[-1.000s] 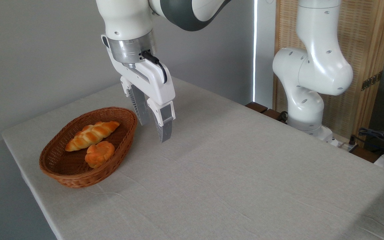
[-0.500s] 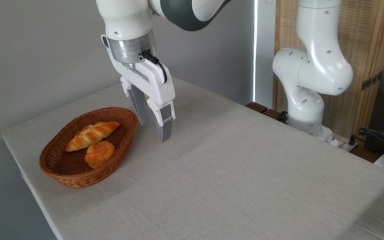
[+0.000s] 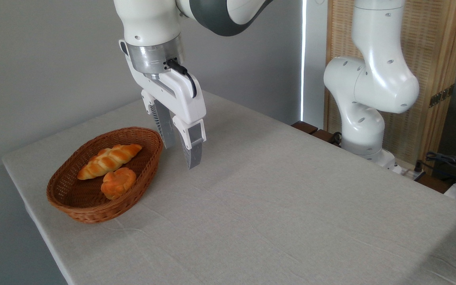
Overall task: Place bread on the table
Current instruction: 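Move the gripper over the basket and lower it toward the round bun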
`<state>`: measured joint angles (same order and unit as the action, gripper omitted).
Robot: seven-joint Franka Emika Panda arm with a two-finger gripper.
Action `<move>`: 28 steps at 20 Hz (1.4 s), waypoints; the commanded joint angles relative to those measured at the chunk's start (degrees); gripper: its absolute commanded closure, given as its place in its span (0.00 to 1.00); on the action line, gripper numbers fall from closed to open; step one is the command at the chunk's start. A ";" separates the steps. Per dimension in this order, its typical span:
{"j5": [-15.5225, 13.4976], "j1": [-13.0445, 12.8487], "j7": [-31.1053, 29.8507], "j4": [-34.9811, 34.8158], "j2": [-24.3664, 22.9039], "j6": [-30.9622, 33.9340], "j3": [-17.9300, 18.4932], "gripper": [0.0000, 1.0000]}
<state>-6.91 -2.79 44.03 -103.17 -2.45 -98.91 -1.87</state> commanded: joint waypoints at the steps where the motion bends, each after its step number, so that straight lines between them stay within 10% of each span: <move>1: -1.18 -1.15 -2.10 0.34 0.25 -2.85 -0.06 0.00; 14: -2.50 -14.34 -21.61 -1.33 5.87 -19.63 0.02 0.00; 28: 1.46 -15.40 -21.62 -0.71 16.25 -35.29 -2.17 0.00</move>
<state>-6.68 -17.75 23.06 -104.64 11.63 -131.80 -3.47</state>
